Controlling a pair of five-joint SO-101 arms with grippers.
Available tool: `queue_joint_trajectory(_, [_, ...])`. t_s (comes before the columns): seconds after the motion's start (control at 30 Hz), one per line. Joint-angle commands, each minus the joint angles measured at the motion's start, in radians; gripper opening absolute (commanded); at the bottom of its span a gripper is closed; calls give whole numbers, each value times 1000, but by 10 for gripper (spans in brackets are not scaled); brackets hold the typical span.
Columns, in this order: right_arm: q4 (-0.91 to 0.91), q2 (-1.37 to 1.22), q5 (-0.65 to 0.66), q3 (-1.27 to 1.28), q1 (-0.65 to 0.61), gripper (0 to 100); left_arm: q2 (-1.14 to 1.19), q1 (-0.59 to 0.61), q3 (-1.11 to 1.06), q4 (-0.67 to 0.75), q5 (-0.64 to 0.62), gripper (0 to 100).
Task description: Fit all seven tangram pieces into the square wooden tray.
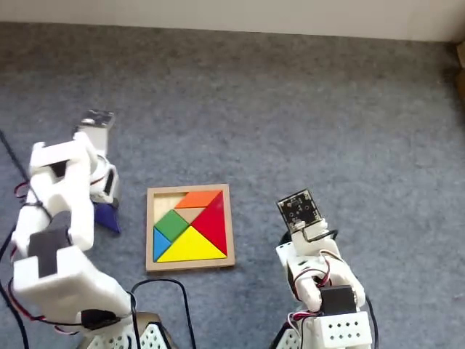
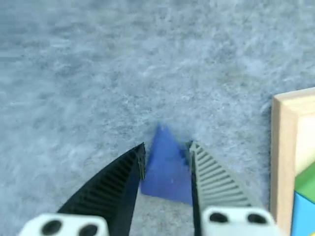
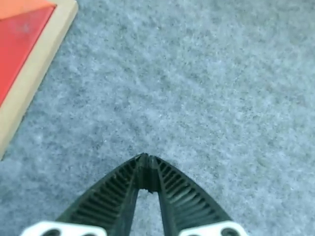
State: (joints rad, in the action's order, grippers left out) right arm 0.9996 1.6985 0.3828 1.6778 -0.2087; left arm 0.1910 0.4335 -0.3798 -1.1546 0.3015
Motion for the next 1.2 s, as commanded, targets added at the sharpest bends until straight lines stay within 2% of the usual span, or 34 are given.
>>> queue_joint_trajectory(0.0, [7, 19, 12, 110, 12, 9, -171, 22, -4, -61, -72, 257])
queue_joint_trajectory(0.1, [7, 19, 12, 110, 12, 9, -236, 67, -16, -107, -104, 326])
queue_joint_trajectory(0.27, [8, 19, 12, 110, 12, 9, -268, 105, -113, -110, -104, 322])
queue_joint_trajectory(0.43, [8, 19, 12, 110, 12, 9, -268, 128, -268, 28, -109, 321])
queue_joint_trajectory(0.63, [8, 19, 12, 110, 12, 9, -268, 114, -344, 160, -110, 248])
queue_joint_trajectory(1.07, [8, 19, 12, 110, 12, 9, -277, 47, -340, 158, -107, 233])
queue_joint_trajectory(1.17, [8, 19, 12, 110, 12, 9, -278, 28, -320, 157, -106, 192])
